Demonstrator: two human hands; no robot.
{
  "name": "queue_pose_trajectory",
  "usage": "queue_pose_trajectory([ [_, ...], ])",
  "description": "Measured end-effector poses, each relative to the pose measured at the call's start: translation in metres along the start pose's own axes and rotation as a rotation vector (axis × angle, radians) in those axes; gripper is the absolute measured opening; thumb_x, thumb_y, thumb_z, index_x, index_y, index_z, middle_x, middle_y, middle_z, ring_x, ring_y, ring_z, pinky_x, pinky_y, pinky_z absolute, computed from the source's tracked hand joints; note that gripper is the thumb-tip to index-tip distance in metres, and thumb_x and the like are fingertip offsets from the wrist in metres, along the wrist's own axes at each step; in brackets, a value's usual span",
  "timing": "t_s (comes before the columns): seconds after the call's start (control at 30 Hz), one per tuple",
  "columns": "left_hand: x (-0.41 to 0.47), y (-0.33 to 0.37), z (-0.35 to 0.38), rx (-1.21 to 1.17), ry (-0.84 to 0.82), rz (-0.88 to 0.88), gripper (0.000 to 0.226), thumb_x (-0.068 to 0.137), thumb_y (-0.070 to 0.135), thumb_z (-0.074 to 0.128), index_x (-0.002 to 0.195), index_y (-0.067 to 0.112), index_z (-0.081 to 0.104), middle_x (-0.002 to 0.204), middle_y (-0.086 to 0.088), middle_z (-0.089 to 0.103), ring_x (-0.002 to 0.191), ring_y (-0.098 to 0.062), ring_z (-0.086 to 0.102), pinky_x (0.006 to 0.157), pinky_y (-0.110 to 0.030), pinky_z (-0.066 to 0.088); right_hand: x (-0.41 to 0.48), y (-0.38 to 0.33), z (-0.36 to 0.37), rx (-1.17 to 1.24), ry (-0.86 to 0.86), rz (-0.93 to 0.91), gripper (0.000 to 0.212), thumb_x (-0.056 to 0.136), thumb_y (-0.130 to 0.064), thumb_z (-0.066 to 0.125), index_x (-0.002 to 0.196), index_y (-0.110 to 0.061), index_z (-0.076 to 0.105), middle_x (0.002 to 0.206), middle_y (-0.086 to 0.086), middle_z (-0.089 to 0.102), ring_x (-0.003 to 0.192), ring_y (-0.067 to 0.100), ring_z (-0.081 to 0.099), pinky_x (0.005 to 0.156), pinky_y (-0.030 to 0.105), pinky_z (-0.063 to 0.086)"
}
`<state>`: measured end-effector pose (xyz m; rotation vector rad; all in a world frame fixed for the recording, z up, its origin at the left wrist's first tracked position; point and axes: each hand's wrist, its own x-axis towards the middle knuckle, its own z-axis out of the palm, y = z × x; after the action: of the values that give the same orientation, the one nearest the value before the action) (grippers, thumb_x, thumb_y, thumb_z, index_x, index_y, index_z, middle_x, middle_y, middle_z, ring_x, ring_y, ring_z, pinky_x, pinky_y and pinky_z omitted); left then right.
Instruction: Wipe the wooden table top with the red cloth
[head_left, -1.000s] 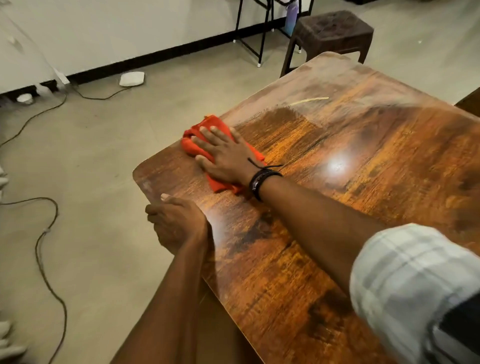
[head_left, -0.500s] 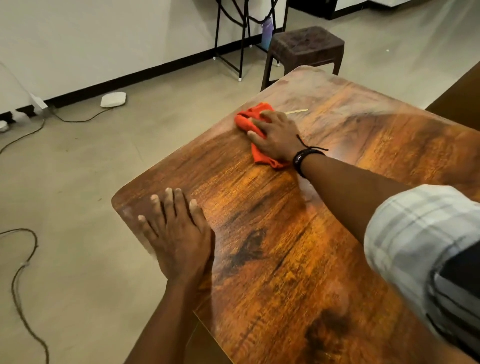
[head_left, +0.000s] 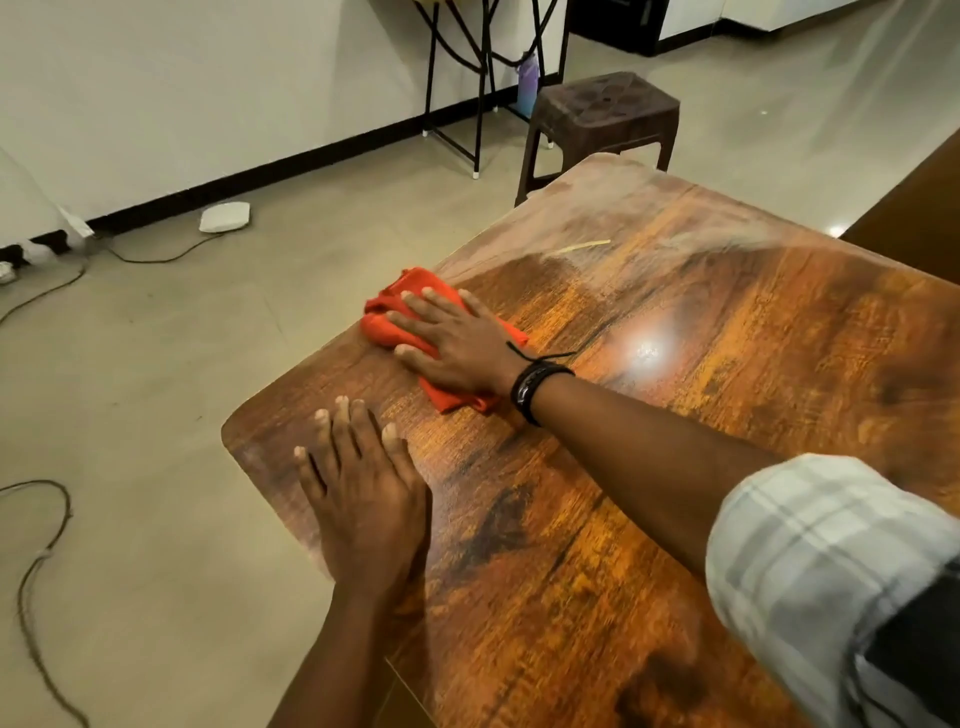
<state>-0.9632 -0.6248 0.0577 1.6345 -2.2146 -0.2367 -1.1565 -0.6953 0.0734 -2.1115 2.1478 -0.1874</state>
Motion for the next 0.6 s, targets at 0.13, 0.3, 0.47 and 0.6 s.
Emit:
queue_pose_trajectory([
  [0.13,0.000,-0.001,-0.001,-0.010,0.003,0.007,0.055,0.104,0.042,0.011,0.146,0.015,0.032,0.158,-0.007,0.033,0.151,-0.024,0.018,0.123,-0.052,0.012,0.002,0.001,0.001,0.031,-0.016,-0.107,0.056,0.103,-0.056,0.027,0.156,-0.040,0.017,0.167,-0.009,0.010,0.154,0.012,0.004,0.124,0.046,0.000],
  [0.3,0.000,-0.001,-0.003,0.006,-0.028,0.078,0.058,0.102,0.043,0.009,0.151,0.021,0.032,0.160,-0.001,0.033,0.152,-0.020,0.019,0.124,-0.050,0.012,-0.005,0.014,-0.003,0.084,0.013,-0.050,0.055,0.103,-0.056,0.031,0.155,-0.041,0.022,0.166,-0.009,0.015,0.154,0.012,0.009,0.124,0.045,0.005],
  [0.47,-0.001,-0.001,-0.006,0.020,-0.076,0.081,0.060,0.101,0.043,0.012,0.151,0.022,0.037,0.159,0.003,0.034,0.150,-0.019,0.024,0.123,-0.050,0.012,-0.038,0.063,-0.014,0.081,0.027,0.070,0.055,0.103,-0.056,0.030,0.155,-0.042,0.021,0.166,-0.010,0.015,0.153,0.011,0.011,0.124,0.043,0.007],
  [0.6,0.013,0.004,-0.010,0.064,-0.084,0.062,0.049,0.099,0.045,0.025,0.121,0.016,0.057,0.133,-0.008,0.059,0.126,-0.030,0.050,0.111,-0.053,0.031,-0.081,0.109,-0.022,0.069,0.055,0.201,0.058,0.100,-0.062,0.024,0.155,-0.042,0.023,0.165,-0.008,0.017,0.153,0.012,0.013,0.124,0.042,0.012],
])
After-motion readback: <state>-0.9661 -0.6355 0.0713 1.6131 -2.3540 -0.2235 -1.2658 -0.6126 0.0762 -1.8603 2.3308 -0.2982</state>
